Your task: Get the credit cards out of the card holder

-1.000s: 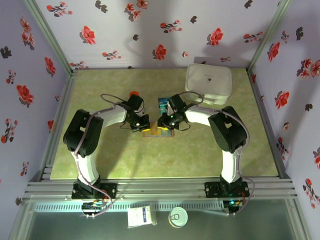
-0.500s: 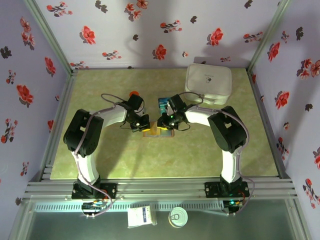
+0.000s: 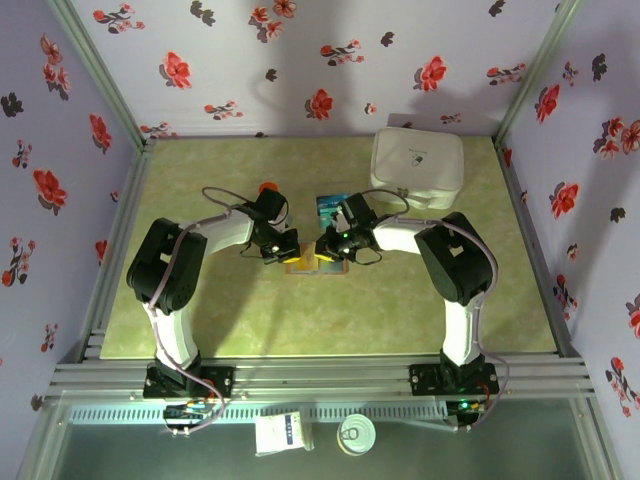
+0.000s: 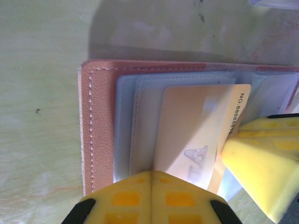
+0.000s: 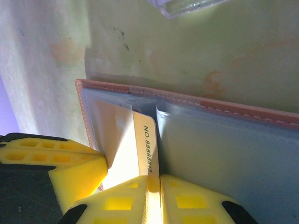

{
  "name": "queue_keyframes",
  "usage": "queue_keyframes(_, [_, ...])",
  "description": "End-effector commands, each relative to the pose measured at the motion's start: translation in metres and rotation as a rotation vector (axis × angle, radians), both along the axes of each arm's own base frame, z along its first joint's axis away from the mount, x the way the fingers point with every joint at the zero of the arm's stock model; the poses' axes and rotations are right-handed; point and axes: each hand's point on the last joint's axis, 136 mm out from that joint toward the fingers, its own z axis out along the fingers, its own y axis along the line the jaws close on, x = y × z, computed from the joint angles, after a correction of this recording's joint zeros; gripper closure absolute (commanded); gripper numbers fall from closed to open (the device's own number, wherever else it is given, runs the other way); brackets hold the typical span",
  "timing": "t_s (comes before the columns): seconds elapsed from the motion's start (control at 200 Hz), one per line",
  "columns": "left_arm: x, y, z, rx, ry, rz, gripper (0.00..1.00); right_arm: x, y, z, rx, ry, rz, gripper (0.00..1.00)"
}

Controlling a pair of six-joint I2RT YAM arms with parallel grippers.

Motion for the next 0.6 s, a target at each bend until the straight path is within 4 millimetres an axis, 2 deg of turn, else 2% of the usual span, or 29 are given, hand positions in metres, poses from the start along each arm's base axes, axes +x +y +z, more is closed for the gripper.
queue_keyframes(0.0, [-0.012,0.017,-0.022,0.092,0.060,0.001,1.00,0.001,0.006,0.011,0.055,-0.011,0.000,0.85])
queue_keyframes(0.295, [-0.011,0.017,-0.021,0.090,0.055,0.003,1.00,0.002,-0.007,0.013,0.045,-0.026,-0.025,0.93])
queue_keyframes(0.595, [-0.010,0.017,-0.020,0.090,0.051,0.001,1.00,-0.001,-0.042,0.024,-0.086,-0.064,-0.021,0.95])
